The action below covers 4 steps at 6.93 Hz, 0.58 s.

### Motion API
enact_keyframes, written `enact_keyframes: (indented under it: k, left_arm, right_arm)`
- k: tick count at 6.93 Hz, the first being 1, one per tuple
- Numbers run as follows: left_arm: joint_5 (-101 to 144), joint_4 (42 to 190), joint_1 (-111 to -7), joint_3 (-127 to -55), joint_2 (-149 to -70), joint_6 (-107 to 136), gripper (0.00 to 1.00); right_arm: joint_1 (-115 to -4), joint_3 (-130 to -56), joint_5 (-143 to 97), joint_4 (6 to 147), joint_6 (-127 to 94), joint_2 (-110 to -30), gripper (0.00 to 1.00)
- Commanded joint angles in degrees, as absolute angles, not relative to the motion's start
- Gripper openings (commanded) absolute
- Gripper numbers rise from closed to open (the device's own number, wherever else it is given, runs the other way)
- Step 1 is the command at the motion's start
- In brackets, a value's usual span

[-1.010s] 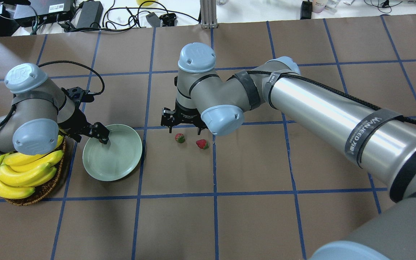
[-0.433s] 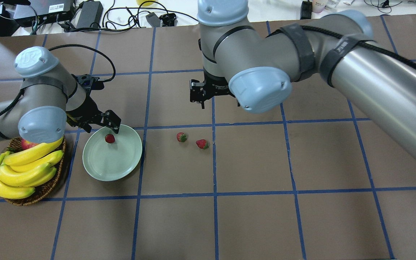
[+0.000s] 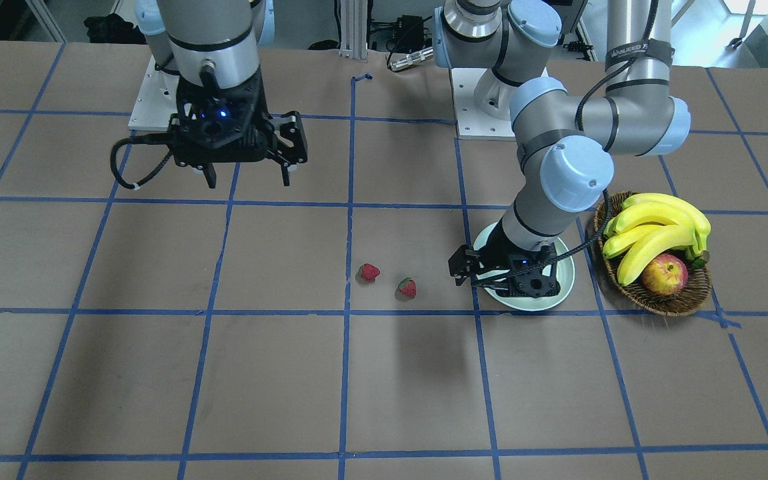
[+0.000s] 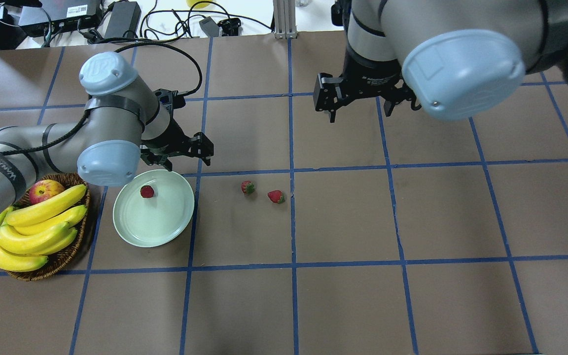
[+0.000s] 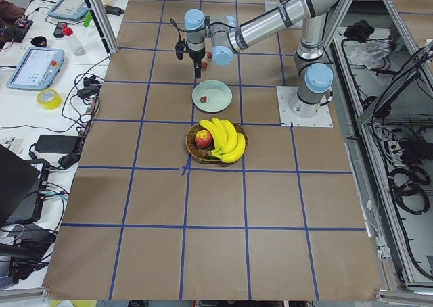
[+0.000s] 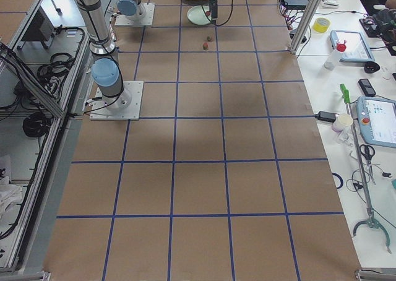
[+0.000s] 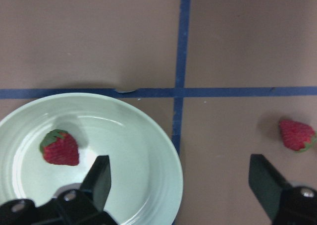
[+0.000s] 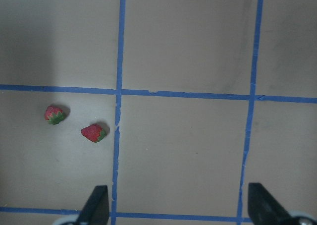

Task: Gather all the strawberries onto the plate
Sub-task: 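Raise the right arm away while the left gripper reaches and grasps a strawberry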

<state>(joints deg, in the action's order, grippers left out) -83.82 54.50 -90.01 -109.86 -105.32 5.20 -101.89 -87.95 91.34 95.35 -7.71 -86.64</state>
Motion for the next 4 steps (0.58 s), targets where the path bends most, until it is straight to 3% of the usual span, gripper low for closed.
enact_keyframes:
  k: [1,3,4]
  left_arm:
    - [-83.76,49.24,-97.35,-109.69,-110.71,17.95,1.00]
    - [-83.67,47.55,-99.93,-108.46,-113.63,22.04,1.00]
    - [-83.58,47.55,-100.37,-108.37,-115.03,22.23,0.93]
  right_arm:
    - [-96.70,-87.89,91.49,93.86,-1.95,-89.29,1.00]
    - [-95.98,-87.98,91.84,93.78,-0.44,-89.47,1.00]
    - [-95.98,-88.15,91.85,93.69,-0.61,-89.56,1.00]
